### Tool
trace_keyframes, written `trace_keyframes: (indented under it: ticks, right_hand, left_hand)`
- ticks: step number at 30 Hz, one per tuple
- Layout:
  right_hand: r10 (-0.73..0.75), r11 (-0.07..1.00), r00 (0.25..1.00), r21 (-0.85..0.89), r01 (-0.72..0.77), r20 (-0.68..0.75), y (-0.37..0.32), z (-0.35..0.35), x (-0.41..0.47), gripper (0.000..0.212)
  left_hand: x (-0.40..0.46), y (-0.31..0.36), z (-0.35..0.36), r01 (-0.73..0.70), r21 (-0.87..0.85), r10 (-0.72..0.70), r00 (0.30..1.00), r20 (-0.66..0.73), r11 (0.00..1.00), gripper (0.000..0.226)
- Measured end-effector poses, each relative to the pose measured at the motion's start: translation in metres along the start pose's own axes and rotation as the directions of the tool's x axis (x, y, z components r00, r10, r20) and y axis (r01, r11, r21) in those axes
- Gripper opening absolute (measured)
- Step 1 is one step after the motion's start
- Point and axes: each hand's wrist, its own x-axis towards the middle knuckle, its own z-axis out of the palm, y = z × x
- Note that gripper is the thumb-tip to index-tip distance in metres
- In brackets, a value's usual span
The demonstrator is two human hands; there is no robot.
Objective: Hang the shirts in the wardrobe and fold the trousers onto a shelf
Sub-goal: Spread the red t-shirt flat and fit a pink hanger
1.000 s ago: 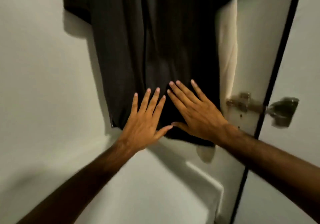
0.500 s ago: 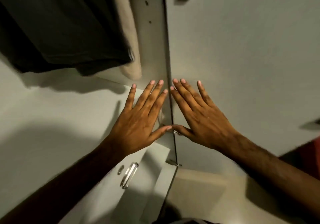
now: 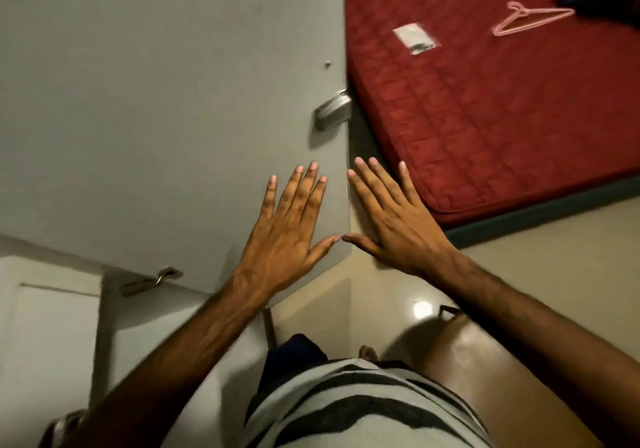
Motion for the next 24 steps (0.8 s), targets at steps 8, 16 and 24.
trace_keyframes:
  ticks: [8,16,24]
  right_hand:
    - [0.364,0.931,0.93,-0.001,-0.364,0.045,0.11,0.016,-0.083,0.091]
    - [0.619,0.785,0.784,-0.078,-0.615,0.052,0.222,0.035,-0.118,0.091]
    - [0.824,0.565,0.565,-0.119,-0.817,0.035,0.351,0.03,-0.144,0.091]
  left_hand:
    - [0.122,0.112,0.029,-0.354,-0.107,0.352,0.935,-0.037,0.929,0.087]
    - [0.258,0.193,0.064,-0.587,-0.134,0.579,0.81,-0.092,0.799,0.085]
    - [0.41,0.286,0.077,-0.773,-0.13,0.763,0.634,-0.125,0.621,0.081]
